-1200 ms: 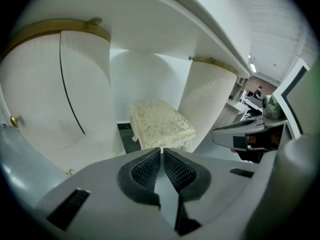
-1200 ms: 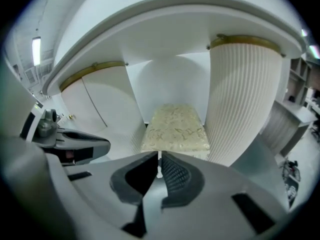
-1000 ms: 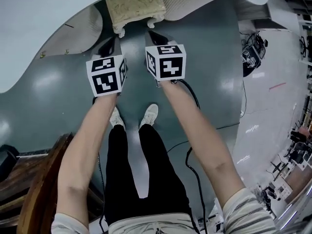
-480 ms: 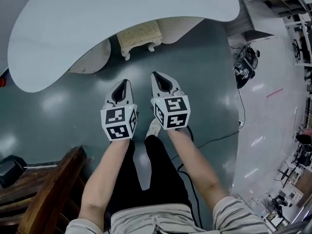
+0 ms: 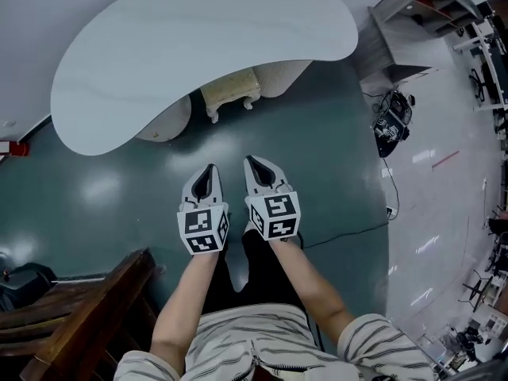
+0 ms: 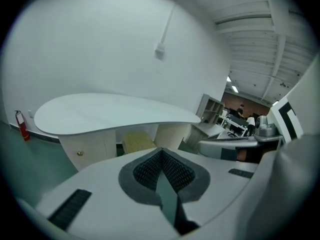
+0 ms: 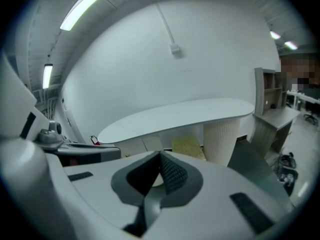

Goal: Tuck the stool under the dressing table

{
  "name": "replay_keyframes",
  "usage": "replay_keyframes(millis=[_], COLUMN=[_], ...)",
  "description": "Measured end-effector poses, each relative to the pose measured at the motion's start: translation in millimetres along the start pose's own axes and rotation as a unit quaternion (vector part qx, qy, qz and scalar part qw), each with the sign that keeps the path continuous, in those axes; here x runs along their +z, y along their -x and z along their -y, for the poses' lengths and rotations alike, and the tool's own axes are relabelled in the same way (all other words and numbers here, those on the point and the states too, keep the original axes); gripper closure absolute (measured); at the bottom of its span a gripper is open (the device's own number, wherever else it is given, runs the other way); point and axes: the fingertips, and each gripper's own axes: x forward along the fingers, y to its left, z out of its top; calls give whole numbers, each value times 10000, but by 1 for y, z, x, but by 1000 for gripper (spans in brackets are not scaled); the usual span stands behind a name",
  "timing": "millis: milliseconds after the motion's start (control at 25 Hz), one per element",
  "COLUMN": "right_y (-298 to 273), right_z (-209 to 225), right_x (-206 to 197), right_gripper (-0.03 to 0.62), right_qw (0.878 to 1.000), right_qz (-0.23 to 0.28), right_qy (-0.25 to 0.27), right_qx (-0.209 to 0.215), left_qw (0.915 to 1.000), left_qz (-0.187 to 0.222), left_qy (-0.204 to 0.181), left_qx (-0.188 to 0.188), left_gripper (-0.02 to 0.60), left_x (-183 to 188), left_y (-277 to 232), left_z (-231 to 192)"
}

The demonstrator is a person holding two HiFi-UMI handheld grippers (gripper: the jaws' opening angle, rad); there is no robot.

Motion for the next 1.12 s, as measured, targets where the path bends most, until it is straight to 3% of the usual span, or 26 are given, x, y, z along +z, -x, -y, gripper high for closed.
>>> replay_keyframes(millis=[240, 520, 720, 1120], right_y=[50, 98, 120, 148], right_z=[7, -19, -19, -44], right_x=[35, 86, 121, 178], right_gripper=[580, 580, 580, 580], right_qw=[9994, 9976, 9950, 9876], right_qz=[296, 651, 963, 1493], right_qy=[-66, 242, 191, 467], right_qx=[-187, -83, -191, -97], left_qw=[9993, 9953, 9923, 9816], left_qz=[339, 804, 1104, 1681], left_qy=[-148, -437, -358, -656], left_qx=[-47, -319, -424, -619], left_gripper=[575, 575, 575, 575], left_x=[38, 98, 131, 181], left_y=[33, 74, 96, 135], left_z=[20, 46, 53, 64])
